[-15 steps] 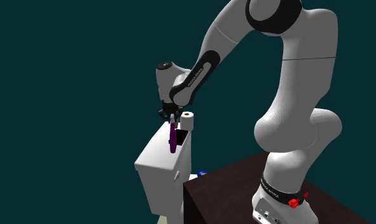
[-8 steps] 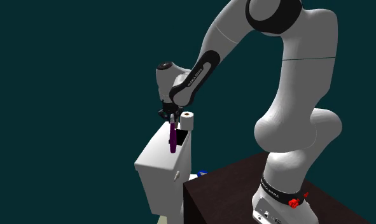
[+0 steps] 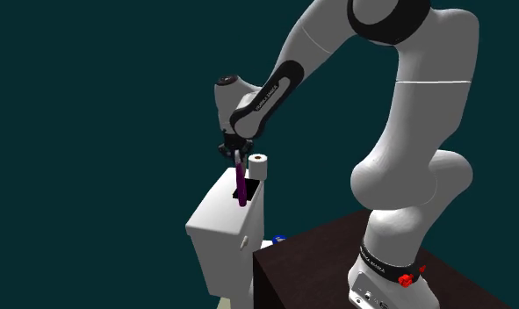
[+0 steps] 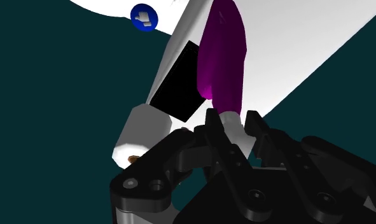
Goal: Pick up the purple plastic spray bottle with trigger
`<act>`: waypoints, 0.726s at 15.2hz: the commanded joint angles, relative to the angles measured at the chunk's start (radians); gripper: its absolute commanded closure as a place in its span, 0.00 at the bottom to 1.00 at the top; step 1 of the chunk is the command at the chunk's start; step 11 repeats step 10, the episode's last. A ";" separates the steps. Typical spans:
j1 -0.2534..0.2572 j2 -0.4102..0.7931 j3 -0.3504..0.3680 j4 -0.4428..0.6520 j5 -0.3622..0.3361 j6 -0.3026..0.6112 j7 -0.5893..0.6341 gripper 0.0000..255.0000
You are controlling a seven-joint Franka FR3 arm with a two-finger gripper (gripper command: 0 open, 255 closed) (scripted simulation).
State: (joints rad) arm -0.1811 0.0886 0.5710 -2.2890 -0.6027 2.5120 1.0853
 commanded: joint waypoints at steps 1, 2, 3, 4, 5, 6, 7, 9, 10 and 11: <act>-0.003 -0.023 0.006 0.005 0.038 -0.018 -0.033 1.00; -0.004 -0.034 0.008 0.008 0.054 -0.026 -0.047 1.00; -0.005 -0.045 0.010 0.011 0.071 -0.034 -0.061 1.00; -0.006 -0.056 0.012 0.014 0.086 -0.043 -0.075 1.00; -0.006 -0.066 0.013 0.017 0.102 -0.052 -0.088 1.00; -0.006 -0.076 0.014 0.021 0.116 -0.061 -0.101 1.00; -0.006 -0.086 0.014 0.025 0.131 -0.071 -0.114 1.00; -0.006 -0.097 0.014 0.030 0.147 -0.082 -0.128 1.00; -0.006 -0.097 0.014 0.029 0.147 -0.082 -0.128 1.00; -0.006 -0.097 0.014 0.029 0.147 -0.082 -0.128 1.00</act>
